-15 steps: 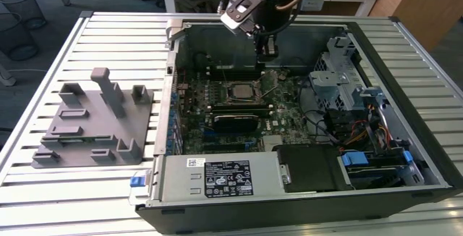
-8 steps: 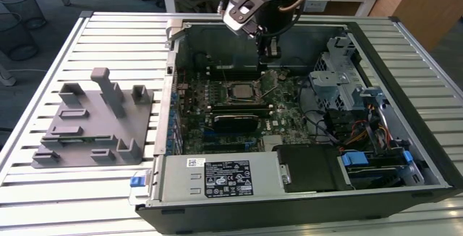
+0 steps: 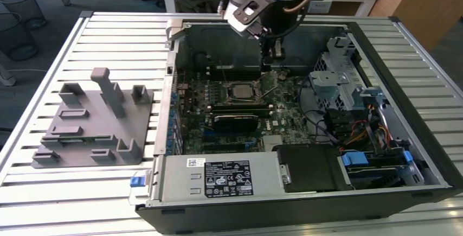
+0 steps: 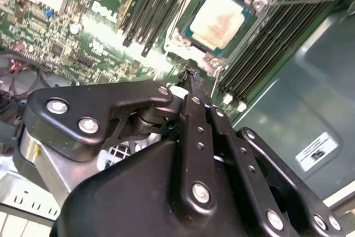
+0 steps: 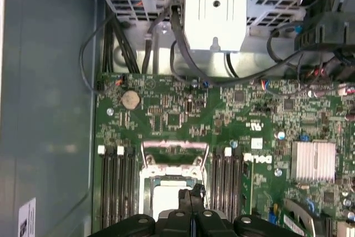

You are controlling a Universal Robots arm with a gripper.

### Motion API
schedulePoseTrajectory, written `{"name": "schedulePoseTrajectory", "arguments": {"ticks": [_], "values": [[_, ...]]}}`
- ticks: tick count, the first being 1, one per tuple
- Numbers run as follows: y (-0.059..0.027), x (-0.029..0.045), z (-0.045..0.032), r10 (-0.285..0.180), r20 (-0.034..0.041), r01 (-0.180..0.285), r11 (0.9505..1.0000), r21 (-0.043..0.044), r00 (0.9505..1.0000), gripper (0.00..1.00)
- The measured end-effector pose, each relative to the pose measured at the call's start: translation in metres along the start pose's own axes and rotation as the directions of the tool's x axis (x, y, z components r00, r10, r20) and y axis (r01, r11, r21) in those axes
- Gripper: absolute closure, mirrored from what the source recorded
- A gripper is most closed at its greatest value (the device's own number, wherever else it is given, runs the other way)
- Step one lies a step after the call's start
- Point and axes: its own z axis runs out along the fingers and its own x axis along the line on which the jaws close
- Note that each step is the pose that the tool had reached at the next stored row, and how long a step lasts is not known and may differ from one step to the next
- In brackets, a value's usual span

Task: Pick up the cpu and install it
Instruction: 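Close the cpu cover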

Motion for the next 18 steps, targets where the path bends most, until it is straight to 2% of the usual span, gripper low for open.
{"name": "schedulePoseTrajectory", "arguments": {"ticks": [5,11,18], "values": [[0.0106,-0.0002,0.0000,0.000,0.0000,0.000,1.0000,0.0000,1.0000,0.89],[0.0187,0.0012,0.0024,0.000,-0.0001,0.000,1.0000,0.0000,1.0000,0.89],[0.0213,0.0034,0.0067,0.000,0.0002,0.000,1.0000,0.0001,1.0000,0.89]]}}
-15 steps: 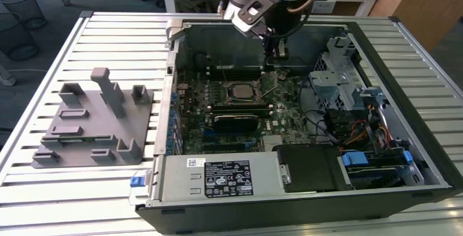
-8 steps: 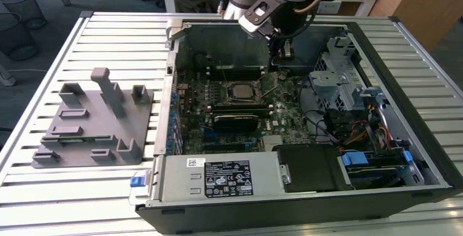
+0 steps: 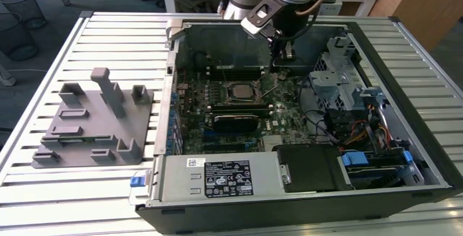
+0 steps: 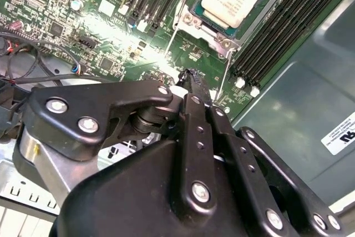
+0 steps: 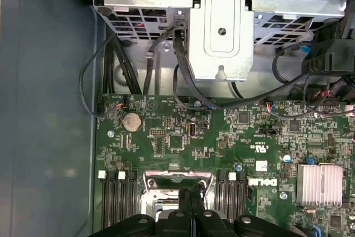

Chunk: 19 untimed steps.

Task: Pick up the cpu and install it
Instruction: 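Close the cpu cover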

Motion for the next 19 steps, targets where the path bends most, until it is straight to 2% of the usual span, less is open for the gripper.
{"name": "schedulePoseTrajectory", "arguments": {"ticks": [19], "values": [[0.0046,0.0019,0.0014,0.000,0.0000,0.000,1.0000,-0.0001,1.0000,0.89]]}}
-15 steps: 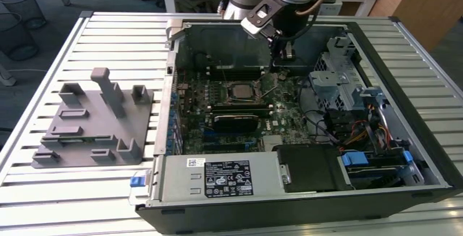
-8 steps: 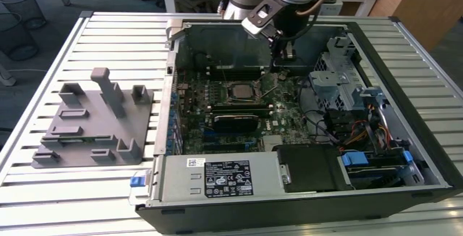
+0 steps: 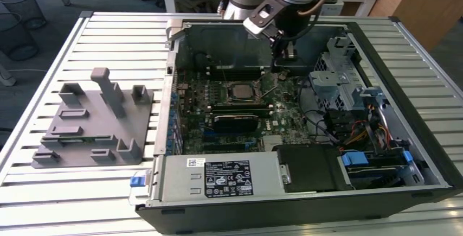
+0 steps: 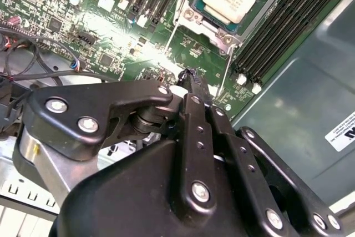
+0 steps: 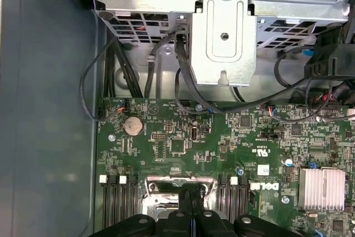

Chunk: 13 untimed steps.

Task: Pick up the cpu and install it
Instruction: 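Close the cpu cover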

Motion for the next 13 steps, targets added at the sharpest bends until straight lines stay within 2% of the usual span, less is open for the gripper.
{"name": "schedulePoseTrajectory", "arguments": {"ticks": [10,13], "values": [[0.0070,0.0038,0.0028,0.000,0.0001,0.000,1.0000,0.0000,1.0000,0.89],[0.0114,0.0074,0.0042,0.000,0.0006,0.000,1.0000,0.0000,1.0000,0.89]]}}
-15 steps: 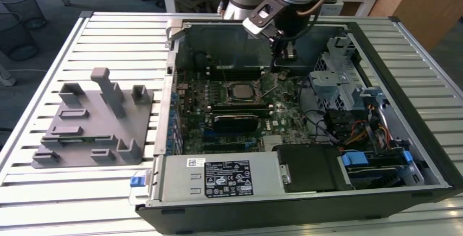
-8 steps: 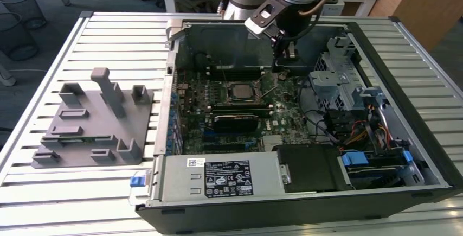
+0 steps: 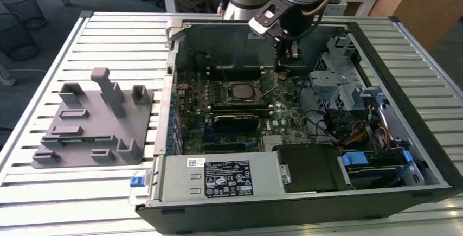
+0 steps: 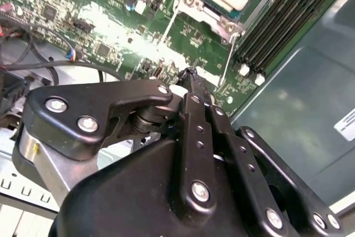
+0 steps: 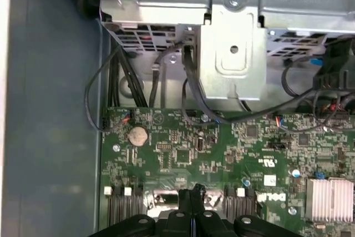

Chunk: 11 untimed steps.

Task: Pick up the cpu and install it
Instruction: 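Close the cpu cover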

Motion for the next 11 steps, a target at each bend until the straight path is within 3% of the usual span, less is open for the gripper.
{"name": "schedulePoseTrajectory", "arguments": {"ticks": [7,11], "values": [[0.0127,0.0025,0.0092,0.000,-0.0002,0.000,1.0000,-0.0001,1.0000,0.89],[0.0140,0.0026,0.0163,0.000,-0.0003,0.000,1.0000,0.0000,1.0000,0.89]]}}
